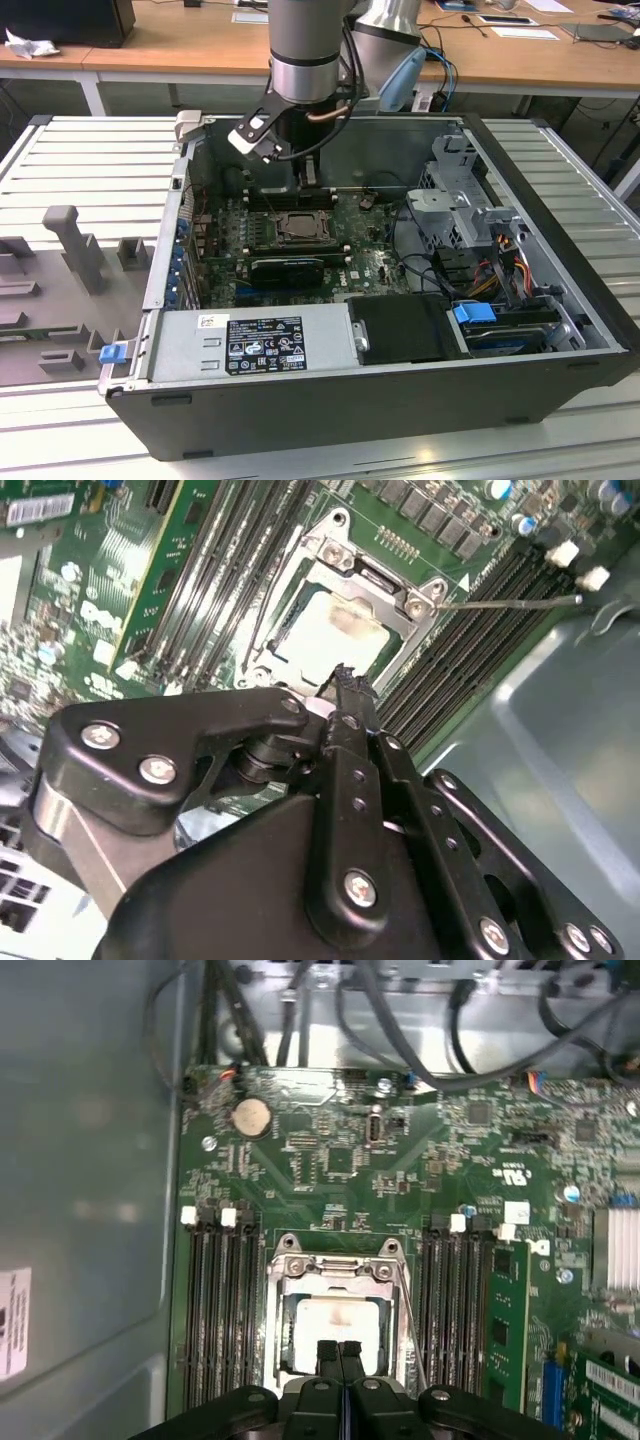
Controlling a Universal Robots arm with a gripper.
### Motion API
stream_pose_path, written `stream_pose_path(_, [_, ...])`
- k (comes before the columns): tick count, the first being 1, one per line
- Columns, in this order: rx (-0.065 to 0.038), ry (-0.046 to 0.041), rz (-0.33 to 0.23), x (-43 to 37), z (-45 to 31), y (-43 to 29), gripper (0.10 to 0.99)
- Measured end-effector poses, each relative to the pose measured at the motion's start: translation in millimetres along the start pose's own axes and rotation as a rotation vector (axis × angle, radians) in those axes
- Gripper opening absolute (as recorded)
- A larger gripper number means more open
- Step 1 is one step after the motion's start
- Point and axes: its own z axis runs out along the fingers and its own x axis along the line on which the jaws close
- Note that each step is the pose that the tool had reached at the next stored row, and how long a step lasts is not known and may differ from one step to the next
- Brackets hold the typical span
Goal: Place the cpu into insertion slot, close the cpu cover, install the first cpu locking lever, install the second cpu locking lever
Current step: 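Install the first cpu locking lever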
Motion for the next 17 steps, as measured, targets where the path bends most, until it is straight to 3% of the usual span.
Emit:
stream_pose_path(4, [0.002, 0.0035, -0.072, 0.0, 0.0, 0.0, 0.106])
stream_pose_path(17, [0.006, 0.0103, -0.211, 0.0, 0.0, 0.0, 0.106])
